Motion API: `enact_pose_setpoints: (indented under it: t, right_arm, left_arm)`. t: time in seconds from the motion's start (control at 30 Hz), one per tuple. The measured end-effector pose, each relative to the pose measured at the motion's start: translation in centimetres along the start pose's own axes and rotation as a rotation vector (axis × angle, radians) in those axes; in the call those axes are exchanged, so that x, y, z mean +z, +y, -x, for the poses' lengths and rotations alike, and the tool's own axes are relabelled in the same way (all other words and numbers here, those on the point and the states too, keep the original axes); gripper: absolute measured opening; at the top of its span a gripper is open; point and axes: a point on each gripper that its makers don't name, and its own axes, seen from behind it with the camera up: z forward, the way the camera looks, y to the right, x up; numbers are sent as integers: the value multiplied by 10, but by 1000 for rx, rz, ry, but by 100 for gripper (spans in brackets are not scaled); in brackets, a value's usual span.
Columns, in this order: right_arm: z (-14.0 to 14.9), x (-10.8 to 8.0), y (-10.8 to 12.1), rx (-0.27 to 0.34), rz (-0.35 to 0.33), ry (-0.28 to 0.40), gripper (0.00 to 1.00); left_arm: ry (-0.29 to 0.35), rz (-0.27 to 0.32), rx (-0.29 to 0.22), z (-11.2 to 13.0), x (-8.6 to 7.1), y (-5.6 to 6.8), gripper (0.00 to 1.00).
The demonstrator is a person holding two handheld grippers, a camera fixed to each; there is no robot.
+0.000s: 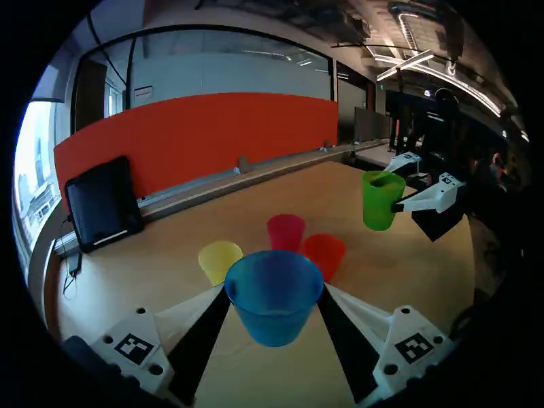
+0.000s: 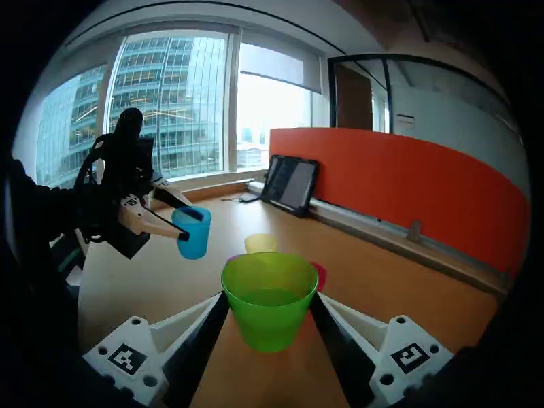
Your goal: Pour water
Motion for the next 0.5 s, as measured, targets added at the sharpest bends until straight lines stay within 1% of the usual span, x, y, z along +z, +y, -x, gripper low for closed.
enact_pose_setpoints:
  t: [0.2,0.5]
  right_arm:
    - [16,3,4,-9,-5,-51,88]
    - [41,9,10,-17,-8,-117,88]
  left_arm:
    - [-51,6,9,16,8,0,88]
    - [-124,30,26,41,21,5,87]
